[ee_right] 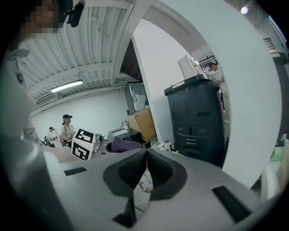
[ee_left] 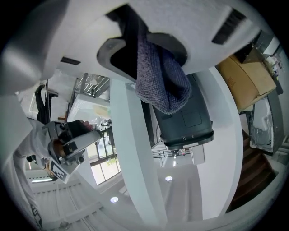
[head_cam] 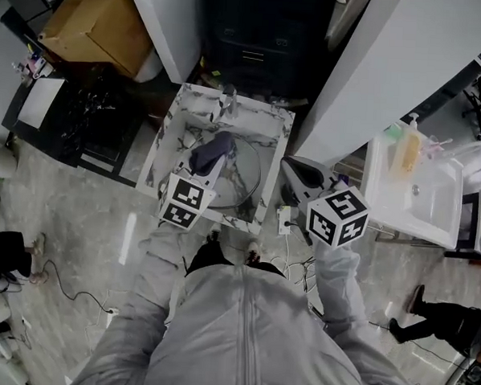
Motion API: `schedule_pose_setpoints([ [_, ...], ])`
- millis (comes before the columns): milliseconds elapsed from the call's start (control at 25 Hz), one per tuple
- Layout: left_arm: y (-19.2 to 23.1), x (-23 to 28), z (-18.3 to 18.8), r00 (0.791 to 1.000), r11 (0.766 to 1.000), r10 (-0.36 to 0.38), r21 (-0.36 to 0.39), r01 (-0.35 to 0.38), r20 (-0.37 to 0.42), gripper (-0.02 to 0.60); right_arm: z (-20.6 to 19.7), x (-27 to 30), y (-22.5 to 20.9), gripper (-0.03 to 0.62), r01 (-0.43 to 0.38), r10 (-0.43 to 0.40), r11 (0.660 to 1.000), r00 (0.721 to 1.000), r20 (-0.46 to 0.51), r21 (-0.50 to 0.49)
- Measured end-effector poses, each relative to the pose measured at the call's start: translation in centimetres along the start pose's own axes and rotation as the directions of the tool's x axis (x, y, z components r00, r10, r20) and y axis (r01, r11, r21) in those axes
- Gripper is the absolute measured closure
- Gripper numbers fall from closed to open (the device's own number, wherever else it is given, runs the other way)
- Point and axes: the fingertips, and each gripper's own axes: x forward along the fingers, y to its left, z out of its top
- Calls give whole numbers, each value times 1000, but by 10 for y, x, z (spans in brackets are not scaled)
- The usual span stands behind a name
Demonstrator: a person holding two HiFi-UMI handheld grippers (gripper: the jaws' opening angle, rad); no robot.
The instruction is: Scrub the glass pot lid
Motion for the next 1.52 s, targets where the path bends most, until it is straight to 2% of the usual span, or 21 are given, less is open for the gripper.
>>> schedule_pose_setpoints([
  [200,13,35,-28,996,996,-78,34,79,-41,504,-8,20,-9,565,79,-77,994,997,-26,73],
  [480,34,80,-79,987,988,-106,100,118,-117,505,-27,48,-13,565,150,-144,979,988,-52,137],
  [640,41,103,-101,979,981,-133,122,152,-154,504,-37,59,-23,565,215,-208,965,976,-63,146],
  [840,45,133,-139,961,977,-184,69,202,-206,503,-52,70,-32,565,279,-268,945,960,-83,169],
  [1160,62,179,-187,957,983,-131,90,159,-257,503,-75,80,-31,565,336,-313,921,940,-138,199],
  [1520,51,216,-211,945,971,-144,141,192,-294,504,-97,73,-27,565,383,-346,896,920,-186,224],
])
